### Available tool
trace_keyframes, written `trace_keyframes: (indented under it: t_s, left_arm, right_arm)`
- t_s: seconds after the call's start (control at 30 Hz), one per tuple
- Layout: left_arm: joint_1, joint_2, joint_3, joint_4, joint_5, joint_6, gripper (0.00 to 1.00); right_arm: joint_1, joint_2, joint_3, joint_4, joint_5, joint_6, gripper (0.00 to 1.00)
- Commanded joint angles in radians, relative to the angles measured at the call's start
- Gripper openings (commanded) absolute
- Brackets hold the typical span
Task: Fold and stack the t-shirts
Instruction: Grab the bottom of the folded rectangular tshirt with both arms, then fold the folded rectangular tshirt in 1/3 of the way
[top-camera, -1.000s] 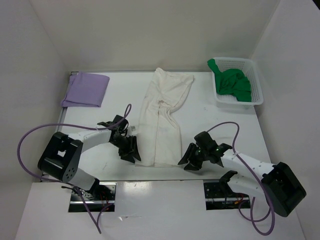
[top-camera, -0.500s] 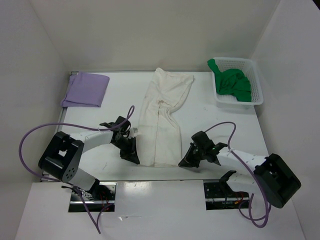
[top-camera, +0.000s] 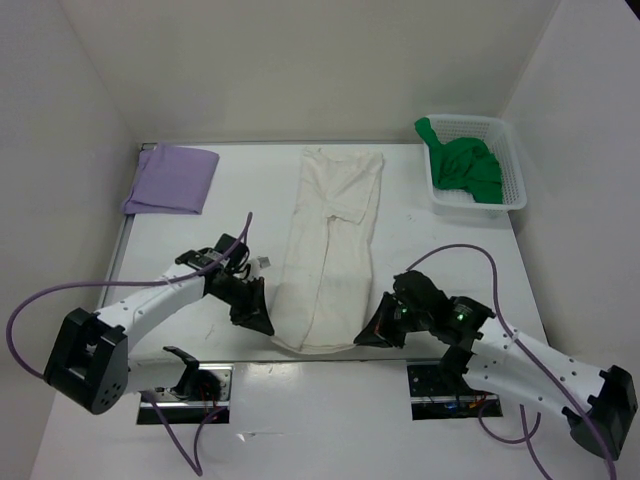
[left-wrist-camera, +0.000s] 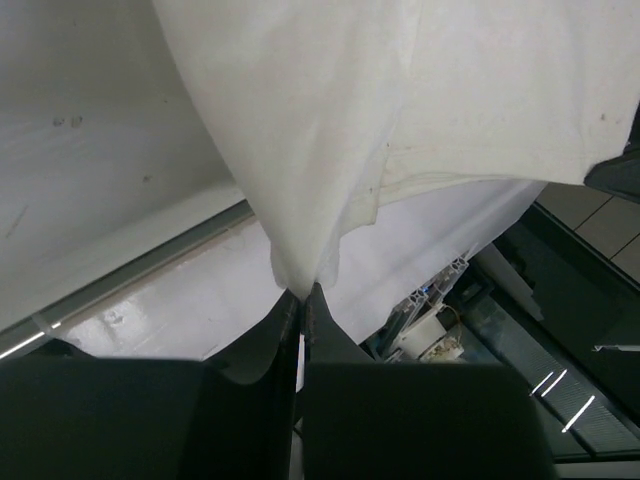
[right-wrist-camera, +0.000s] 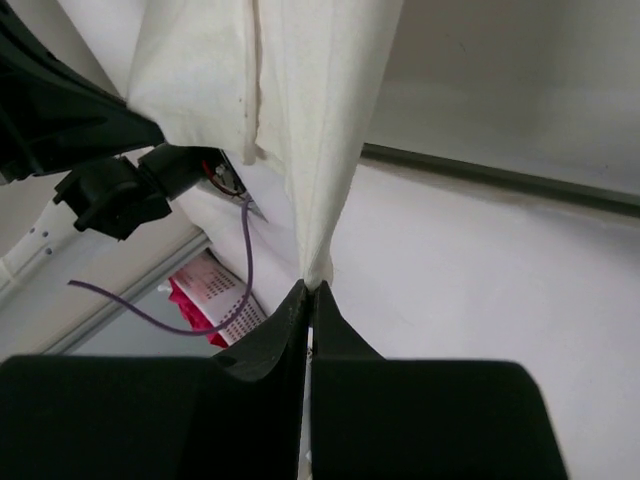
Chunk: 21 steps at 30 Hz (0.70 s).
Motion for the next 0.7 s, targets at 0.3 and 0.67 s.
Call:
trace_keyframes:
  t_s: [0.3, 0.67]
  left_arm:
    - [0.155, 0.297, 0.398, 0.089, -0.073, -0.014, 0.00]
    - [0.196, 0.751, 0.877, 0.167, -0.192, -0.014, 0.00]
  right_arm:
    - [-0.517, 0.378, 0.251, 0.050, -0.030, -0.462, 0.00]
    - [-0.685, 0.847, 0.567, 0.203, -0.001, -0.636, 0.00]
